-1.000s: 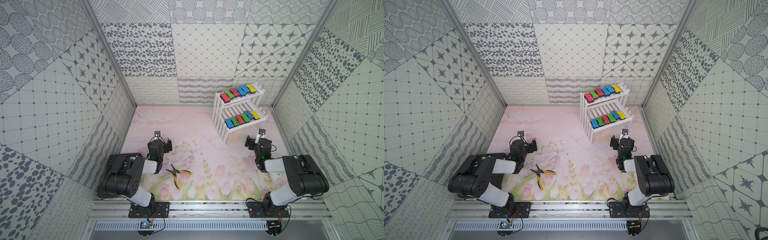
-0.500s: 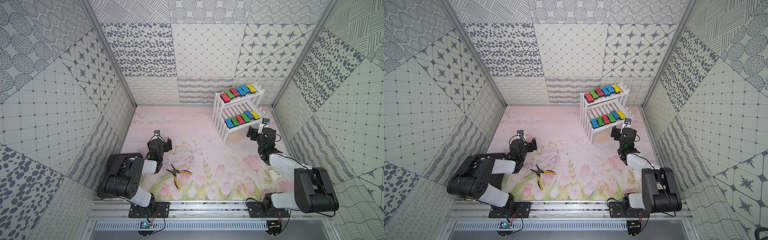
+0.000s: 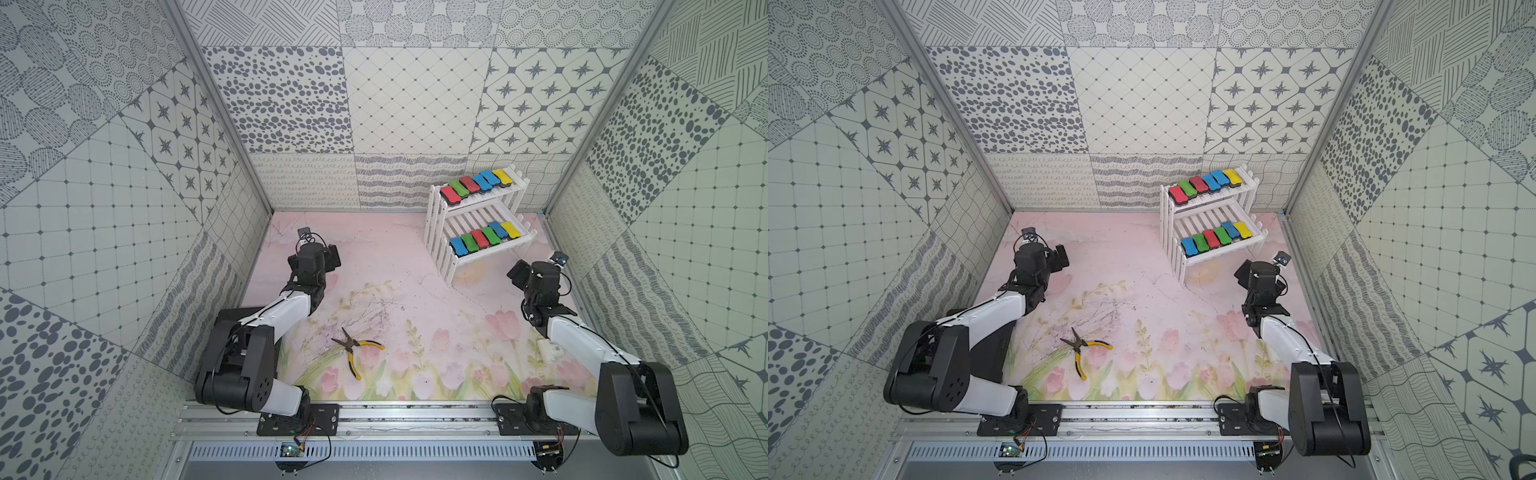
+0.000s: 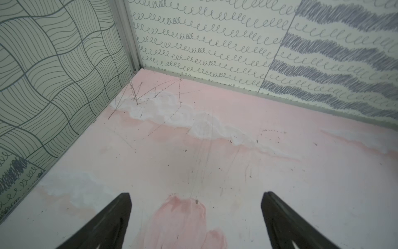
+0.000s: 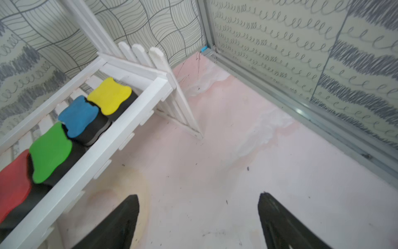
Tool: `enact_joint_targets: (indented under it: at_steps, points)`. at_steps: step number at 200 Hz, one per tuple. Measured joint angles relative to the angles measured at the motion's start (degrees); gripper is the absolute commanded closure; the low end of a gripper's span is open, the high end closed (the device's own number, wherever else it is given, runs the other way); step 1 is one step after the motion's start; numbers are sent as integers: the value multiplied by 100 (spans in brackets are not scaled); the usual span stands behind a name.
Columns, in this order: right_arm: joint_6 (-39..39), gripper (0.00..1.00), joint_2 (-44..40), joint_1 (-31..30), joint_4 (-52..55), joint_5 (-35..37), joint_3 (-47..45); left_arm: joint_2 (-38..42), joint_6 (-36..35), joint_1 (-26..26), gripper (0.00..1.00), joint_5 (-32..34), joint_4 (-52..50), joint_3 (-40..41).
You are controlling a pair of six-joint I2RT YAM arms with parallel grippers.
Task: Remove the whiteboard erasers from the shelf
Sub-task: Adjust the shelf at the center of the board.
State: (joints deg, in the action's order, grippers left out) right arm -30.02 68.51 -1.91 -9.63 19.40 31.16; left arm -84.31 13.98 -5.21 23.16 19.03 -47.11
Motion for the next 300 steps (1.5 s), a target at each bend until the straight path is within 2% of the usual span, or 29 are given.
enact_joint_targets:
  at_steps: [30, 58, 88, 120, 145, 187, 232, 300]
  points:
    - [168, 3, -472, -103, 791, -468, 468, 133, 1147, 4, 1, 118, -1211, -807]
    - [367, 6, -1054, -177, 1115, -1207, 789, 387, 1851, 22, 1, -149, -1908, -1016]
    - [590, 26, -955, -494, 1497, -2068, 1421, 743, 2435, 35, 1, -715, -2437, -1097]
    - [986, 38, -319, -1357, 1947, -2352, 2175, 1233, 2957, 35, 1, -1506, -2798, -1108]
    - [1213, 41, 382, -1836, 2302, -2380, 2811, 1427, 3086, 2, 1, -2142, -3147, -1237]
    - [1436, 49, 1287, -2173, 2769, -2151, 3501, 1674, 3060, -190, 1, -2835, -3748, -1292]
    - [1502, 58, 1703, -2369, 3049, -1641, 3775, 1731, 2994, -240, 1, -3158, -4186, -1287]
    - [1495, 67, 2186, -2610, 3198, -1174, 3884, 1561, 2927, -256, 1, -3346, -4538, -1303]
